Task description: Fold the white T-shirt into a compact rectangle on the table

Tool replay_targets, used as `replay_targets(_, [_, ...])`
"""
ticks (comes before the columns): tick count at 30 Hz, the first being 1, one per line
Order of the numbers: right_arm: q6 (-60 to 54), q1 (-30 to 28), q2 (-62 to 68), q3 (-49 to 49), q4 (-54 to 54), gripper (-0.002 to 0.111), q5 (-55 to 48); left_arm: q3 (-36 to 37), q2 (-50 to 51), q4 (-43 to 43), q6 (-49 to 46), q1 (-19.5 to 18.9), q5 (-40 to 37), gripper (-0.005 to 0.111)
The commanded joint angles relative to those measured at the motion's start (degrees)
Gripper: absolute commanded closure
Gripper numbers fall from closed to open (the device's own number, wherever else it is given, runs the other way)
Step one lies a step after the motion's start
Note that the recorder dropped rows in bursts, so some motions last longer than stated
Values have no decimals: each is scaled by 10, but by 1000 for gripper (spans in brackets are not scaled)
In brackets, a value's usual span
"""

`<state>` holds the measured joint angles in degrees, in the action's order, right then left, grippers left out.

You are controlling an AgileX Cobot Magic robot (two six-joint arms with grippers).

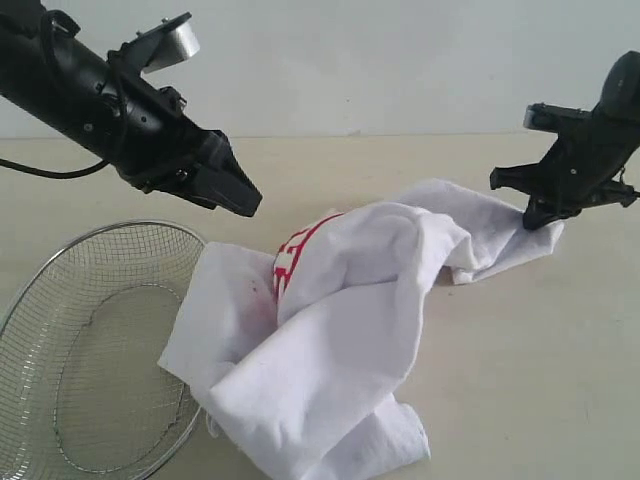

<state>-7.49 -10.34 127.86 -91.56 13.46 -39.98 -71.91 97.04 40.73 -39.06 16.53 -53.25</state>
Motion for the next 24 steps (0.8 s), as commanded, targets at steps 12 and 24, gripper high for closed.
replay_targets(12, [-40, -33, 6, -118, 119, 108, -181, -4, -5, -1, 5, -3, 15, 49])
replay_targets(24, [-54, -11, -38, 36, 99, 108, -98, -4, -5, 5, 5, -3, 25, 49])
